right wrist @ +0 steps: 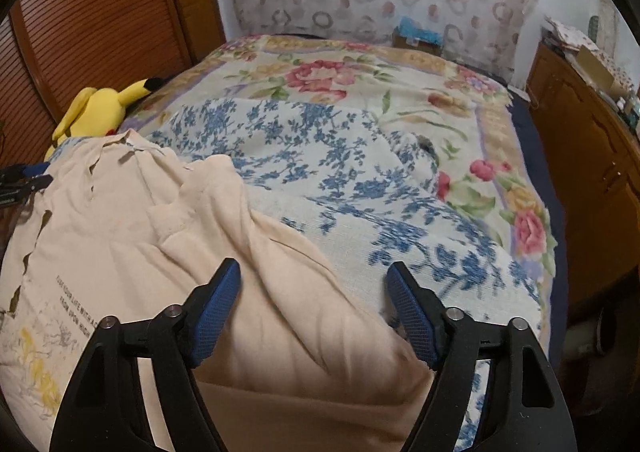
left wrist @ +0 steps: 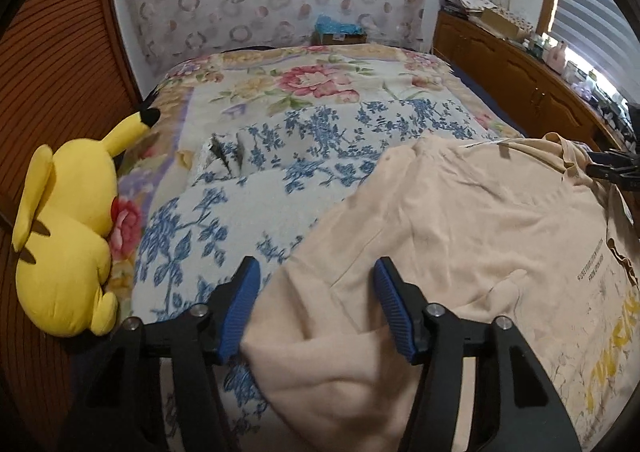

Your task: Fold small clothes

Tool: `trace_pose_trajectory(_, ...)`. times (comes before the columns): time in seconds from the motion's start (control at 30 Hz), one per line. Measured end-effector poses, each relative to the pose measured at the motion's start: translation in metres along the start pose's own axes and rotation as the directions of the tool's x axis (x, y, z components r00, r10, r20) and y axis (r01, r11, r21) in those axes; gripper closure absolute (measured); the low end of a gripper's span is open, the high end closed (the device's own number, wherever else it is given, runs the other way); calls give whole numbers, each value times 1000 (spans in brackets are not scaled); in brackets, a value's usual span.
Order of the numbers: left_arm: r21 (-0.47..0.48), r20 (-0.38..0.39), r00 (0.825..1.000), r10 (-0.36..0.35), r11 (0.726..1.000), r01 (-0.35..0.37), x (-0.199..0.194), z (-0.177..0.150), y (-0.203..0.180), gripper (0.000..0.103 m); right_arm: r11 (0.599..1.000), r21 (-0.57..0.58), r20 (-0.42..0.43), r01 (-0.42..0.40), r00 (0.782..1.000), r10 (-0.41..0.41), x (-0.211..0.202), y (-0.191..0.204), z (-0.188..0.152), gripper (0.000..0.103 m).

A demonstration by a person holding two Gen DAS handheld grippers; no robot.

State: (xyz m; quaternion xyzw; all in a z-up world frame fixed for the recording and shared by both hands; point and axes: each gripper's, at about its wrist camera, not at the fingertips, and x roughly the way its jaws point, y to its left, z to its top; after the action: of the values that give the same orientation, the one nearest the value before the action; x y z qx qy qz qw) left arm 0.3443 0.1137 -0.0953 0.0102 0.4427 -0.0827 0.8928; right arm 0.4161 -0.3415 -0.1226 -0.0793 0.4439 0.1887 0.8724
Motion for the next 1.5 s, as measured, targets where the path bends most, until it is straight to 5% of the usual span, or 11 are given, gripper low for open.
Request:
trace_pose_trajectory(0.23, 63, -30, 999, -37, 997, 39, 8, 17, -13, 70, 998, -63, -28, -10, 1000, 8, 17, 19, 17, 39)
trace_pose_trajectory(0.3, 89, -50, 997, -55, 994, 59, 8, 19, -17, 88, 996, -85, -27, 8, 1000, -10, 21, 25, 20, 55)
trace_pose_trajectory(0.37, 115, -60, 998, -26, 993, 33, 5, 20, -24, 99, 995, -95, -24, -27, 999, 24, 19, 29, 22, 96)
trace_pose_trajectory(0.43, 142, -39, 999, -12, 990, 18, -3, 18, -33, 100, 993, -115, -9, -18, 1000, 17, 15, 38, 21, 100)
trace_pose_trajectory(0.73, 158, 121, 991, -63, 987, 43, -85, -5, -60, 101, 992, -128, 169, -9, 985, 31, -54, 65, 2, 101)
trace_pose_trajectory(0.97, 148, 200, 976, -91, 987, 62, -160, -71, -71, 101, 993, -104, 264, -48, 962, 74, -128, 86, -49, 101)
trace_pose_trajectory(1.23, 96, 201, 974, -105, 992, 87, -221, -179, -81, 101, 993, -80, 224, -91, 969, 107, -186, 117, -153, 101)
trace_pose_trajectory(1.5, 16, 193, 977, -94, 996, 93, -253, -231, -74, 101, 987, -78, 172, -141, 973, 153, -230, 149, -224, 101)
